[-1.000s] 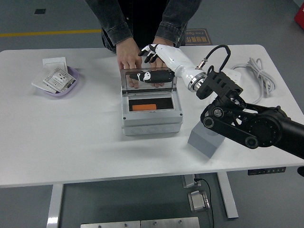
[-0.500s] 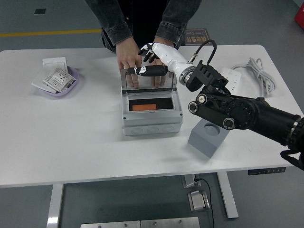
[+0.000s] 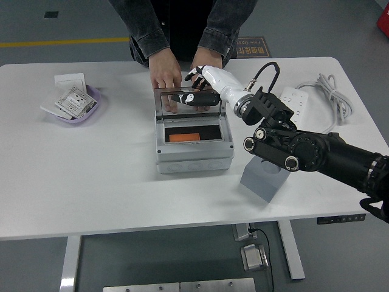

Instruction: Pick up the cylinder from the cube,place it in the box,flap close box

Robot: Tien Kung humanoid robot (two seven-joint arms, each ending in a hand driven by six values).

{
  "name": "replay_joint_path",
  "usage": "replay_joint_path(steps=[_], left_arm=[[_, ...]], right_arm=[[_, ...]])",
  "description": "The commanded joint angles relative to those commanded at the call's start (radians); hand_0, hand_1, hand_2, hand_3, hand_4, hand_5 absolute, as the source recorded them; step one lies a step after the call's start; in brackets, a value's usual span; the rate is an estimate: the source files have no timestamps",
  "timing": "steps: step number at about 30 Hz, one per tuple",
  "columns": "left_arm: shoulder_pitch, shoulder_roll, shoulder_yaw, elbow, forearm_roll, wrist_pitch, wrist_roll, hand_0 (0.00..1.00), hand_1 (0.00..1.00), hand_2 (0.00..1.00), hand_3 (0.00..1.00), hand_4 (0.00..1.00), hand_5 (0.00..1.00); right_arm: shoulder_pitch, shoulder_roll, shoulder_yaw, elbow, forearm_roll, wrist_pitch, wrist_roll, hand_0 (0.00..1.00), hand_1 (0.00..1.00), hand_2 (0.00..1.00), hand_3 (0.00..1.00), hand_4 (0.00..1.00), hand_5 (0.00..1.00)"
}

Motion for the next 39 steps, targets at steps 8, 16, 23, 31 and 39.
replay_joint_path(steps=[8,16,23,31,39], left_arm=[[0.002,0.000,-0.085,0.000,0.080,0.000,0.016,0.648,0.695,0.587,0.589,0.561,0.147],[0.003,0.000,-0.100,0.000,0.090,0.000,0.017,0.648,0.697,0.588,0.589,0.563,0.148],[0.002,-0.001,-0.092,0.000,0.079,0.000,0.013,0.648,0.697,0.587,0.589,0.562,0.150],[0.002,-0.004,-0.100,0.000,0.084,-0.001,0.014,0.648,0.697,0.588,0.589,0.562,0.150],[0.005,-0.006,-0.174,0.000,0.156,-0.003,0.029,0.648,0.697,0.587,0.588,0.563,0.153]], right_arm=[[-0.050,-0.071,0.026,0.131,-0.076,-0.007,-0.015,0.690,0.612,0.619,0.689,0.993,0.717],[-0.087,-0.124,0.030,0.240,-0.121,-0.017,-0.026,0.679,0.605,0.621,0.686,0.988,0.723],[-0.112,-0.145,0.014,0.284,-0.143,-0.018,-0.031,0.672,0.603,0.623,0.686,0.984,0.726],[-0.136,-0.162,0.022,0.309,-0.158,-0.018,-0.036,0.660,0.603,0.623,0.687,0.981,0.728],[-0.193,-0.206,0.146,0.346,-0.207,-0.006,-0.047,0.646,0.600,0.625,0.686,0.979,0.734]])
